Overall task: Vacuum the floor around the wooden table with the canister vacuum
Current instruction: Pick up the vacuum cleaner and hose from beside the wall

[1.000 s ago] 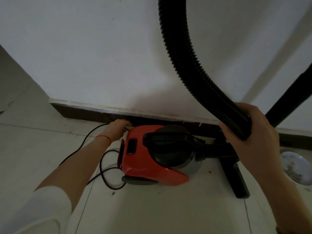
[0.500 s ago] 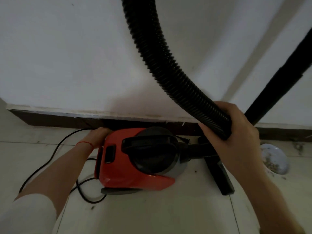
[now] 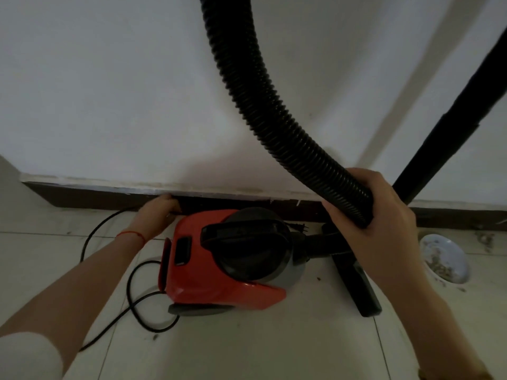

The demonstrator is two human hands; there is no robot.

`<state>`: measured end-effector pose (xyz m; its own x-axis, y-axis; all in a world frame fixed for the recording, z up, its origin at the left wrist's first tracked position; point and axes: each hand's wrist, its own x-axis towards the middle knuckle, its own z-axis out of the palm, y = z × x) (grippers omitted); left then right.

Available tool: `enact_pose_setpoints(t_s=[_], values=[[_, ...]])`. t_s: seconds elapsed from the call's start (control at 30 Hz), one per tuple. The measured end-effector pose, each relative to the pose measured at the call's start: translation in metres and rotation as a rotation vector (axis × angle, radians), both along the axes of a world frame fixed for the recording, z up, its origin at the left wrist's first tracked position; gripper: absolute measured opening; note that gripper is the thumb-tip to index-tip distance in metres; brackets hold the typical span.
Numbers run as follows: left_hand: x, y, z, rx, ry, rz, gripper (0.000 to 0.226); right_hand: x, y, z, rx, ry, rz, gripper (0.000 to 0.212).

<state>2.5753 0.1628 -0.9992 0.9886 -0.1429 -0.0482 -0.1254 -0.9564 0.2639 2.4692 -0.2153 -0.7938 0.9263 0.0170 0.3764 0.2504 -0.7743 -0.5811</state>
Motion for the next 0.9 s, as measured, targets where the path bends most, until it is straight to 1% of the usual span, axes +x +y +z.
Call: enact_pose_setpoints(t_s=[0.13, 0.3, 0.37, 0.47, 0.57, 0.67, 0.73, 0.83, 0.9], values=[[-0.006, -0.009, 0.041, -0.075, -0.107, -0.057, 0.016, -0.001, 0.002, 0.001, 0.008, 0.009, -0.003, 0.044], [-0.021, -0.031, 0.091, -0.115, -0.22, -0.149, 0.019, -0.003, 0.0, 0.002, 0.011, 0.013, -0.003, 0.047], [-0.031, -0.045, 0.113, -0.115, -0.239, -0.129, 0.017, -0.004, -0.001, 0.004, 0.001, 0.008, -0.005, 0.051], [-0.046, -0.07, 0.146, -0.015, -0.203, -0.008, 0.017, -0.007, -0.002, 0.007, -0.031, -0.008, -0.009, 0.058], [-0.061, -0.093, 0.17, 0.042, -0.181, 0.03, 0.021, -0.01, -0.005, 0.01, -0.093, -0.037, -0.042, 0.067], [-0.076, -0.114, 0.184, 0.002, -0.15, 0.022, 0.022, -0.013, -0.009, 0.014, -0.179, -0.097, -0.142, 0.08], [-0.085, -0.128, 0.188, -0.018, -0.127, 0.004, 0.022, -0.014, -0.012, 0.016, -0.205, -0.119, -0.236, 0.093], [-0.096, -0.143, 0.185, -0.107, -0.108, -0.045, 0.024, -0.015, -0.017, 0.014, -0.162, -0.053, -0.367, 0.117], [-0.1, -0.152, 0.178, -0.143, -0.088, -0.069, 0.026, -0.014, -0.022, 0.011, -0.122, 0.002, -0.412, 0.131]])
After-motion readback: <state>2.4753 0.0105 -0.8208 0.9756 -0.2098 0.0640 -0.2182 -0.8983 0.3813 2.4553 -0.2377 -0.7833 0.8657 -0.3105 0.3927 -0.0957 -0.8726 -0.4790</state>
